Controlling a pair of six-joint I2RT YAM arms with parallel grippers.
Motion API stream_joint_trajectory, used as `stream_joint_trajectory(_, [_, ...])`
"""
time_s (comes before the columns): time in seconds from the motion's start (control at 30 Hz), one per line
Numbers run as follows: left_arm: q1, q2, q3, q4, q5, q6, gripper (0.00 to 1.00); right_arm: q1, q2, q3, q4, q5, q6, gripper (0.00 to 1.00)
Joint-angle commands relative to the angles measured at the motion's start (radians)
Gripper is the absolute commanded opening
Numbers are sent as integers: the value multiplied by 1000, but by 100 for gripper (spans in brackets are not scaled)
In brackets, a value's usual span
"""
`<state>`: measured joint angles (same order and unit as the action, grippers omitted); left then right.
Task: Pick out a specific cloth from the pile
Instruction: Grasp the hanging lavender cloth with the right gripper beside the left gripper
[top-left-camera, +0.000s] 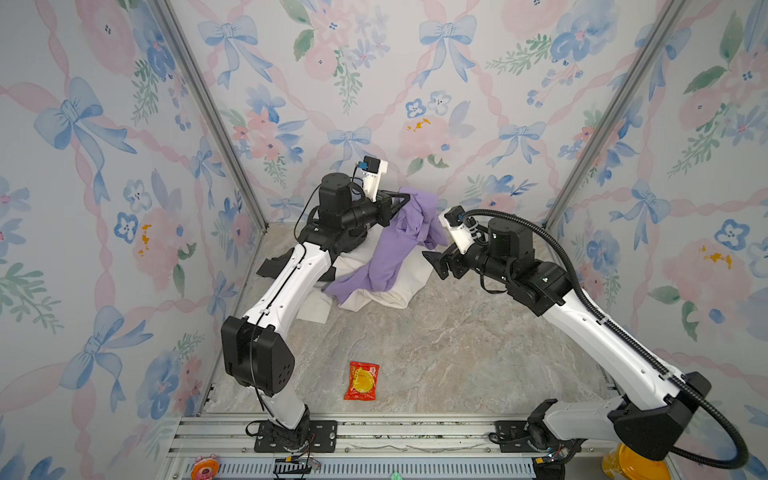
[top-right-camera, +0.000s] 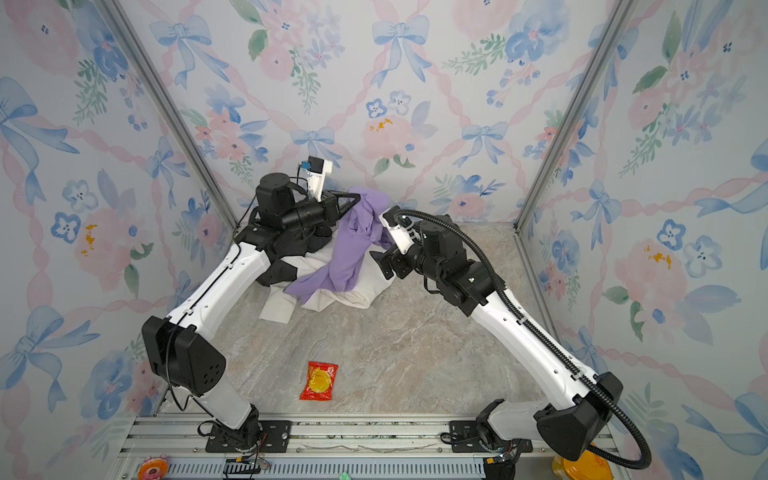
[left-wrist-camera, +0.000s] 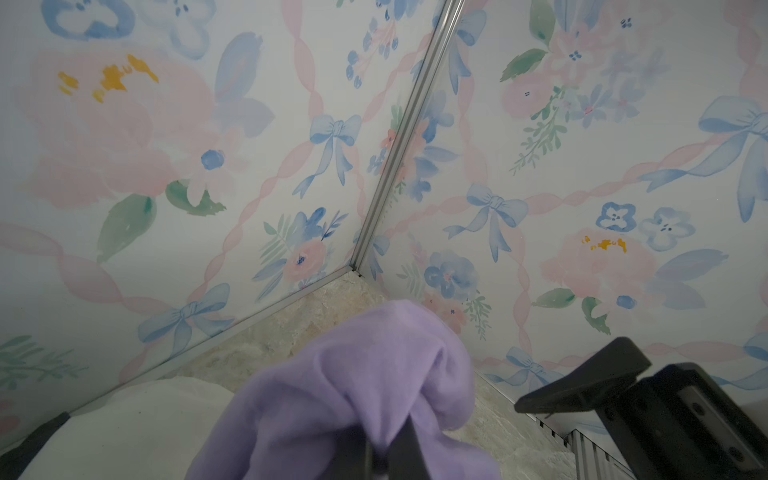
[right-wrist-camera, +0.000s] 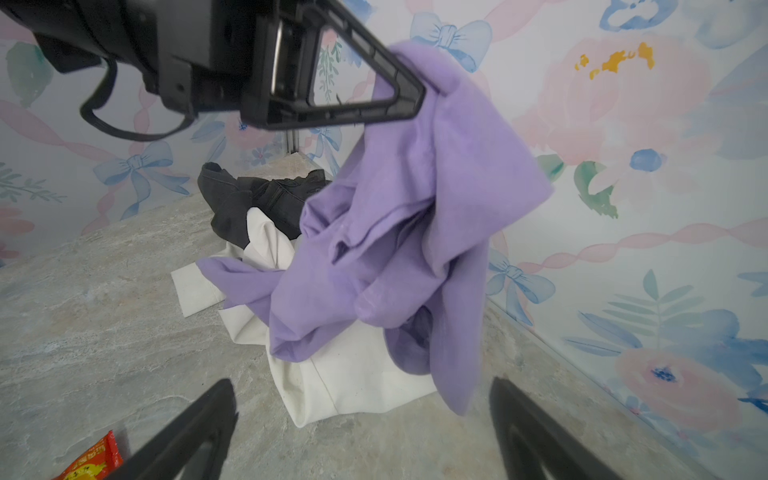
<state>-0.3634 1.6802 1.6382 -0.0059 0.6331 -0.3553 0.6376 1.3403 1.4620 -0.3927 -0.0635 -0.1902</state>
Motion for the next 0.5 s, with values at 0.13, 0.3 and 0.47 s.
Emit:
stream_joint_trajectory(0.13, [-24, -110, -95, -10, -62, 90, 0, -6, 53, 66, -55, -96, 41, 99])
stream_joint_trajectory(0.3, [-25, -129, -126, -17, -74, 122, 0, 6, 84, 90, -72, -144, 38, 98])
stream_joint_trajectory(0.47, [-30, -129, -125, -18, -71, 145, 0, 14, 100, 93, -64, -185, 47, 97])
